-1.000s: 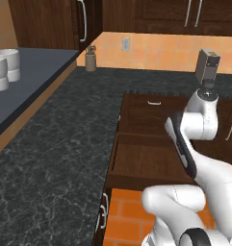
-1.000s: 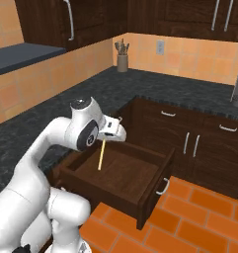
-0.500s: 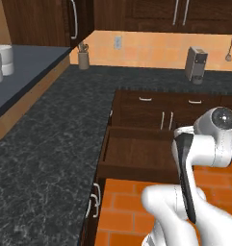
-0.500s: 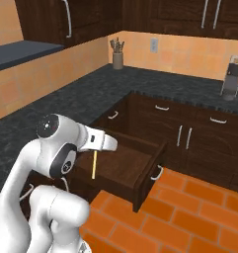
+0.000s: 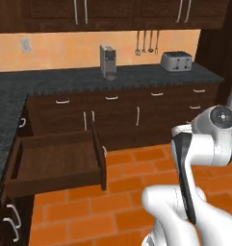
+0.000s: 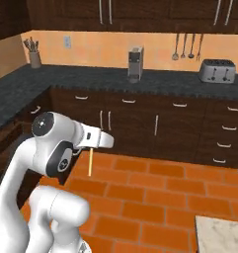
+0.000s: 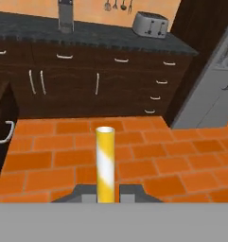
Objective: Take a straw from the drawer in front and place it inside the glass cup on the dining counter.
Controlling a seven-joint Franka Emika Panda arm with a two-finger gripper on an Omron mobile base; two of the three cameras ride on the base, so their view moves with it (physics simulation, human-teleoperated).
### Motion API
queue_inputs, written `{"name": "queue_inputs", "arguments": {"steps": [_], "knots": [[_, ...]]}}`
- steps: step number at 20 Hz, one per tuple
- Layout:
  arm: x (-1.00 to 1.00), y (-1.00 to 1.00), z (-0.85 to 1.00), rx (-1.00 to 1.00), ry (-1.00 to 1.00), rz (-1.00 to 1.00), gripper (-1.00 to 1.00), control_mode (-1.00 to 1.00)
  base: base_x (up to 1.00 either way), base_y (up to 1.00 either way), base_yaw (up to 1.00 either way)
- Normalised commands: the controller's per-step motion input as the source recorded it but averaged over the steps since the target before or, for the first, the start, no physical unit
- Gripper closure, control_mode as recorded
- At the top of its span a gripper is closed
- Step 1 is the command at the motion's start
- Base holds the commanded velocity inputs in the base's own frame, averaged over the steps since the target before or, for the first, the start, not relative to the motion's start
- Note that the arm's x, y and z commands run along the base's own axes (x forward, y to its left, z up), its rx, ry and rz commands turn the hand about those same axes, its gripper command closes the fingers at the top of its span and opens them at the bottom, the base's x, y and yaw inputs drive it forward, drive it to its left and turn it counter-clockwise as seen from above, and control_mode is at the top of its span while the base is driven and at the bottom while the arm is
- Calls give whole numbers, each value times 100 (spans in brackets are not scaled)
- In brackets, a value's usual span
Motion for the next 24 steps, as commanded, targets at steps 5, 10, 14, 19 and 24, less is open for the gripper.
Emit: {"name": "queue_inputs", "arguments": {"steps": [5,10,14,19,24], "knots": [[0,0,0,0,0,0,100,100,44,-62,-60],[0,0,0,0,0,0,100,100,99,2,-34],[0,0,0,0,0,0,100,100,100,15,-30],[0,0,0,0,0,0,100,100,100,1,-35],[0,0,0,0,0,0,100,100,100,0,-44]]}}
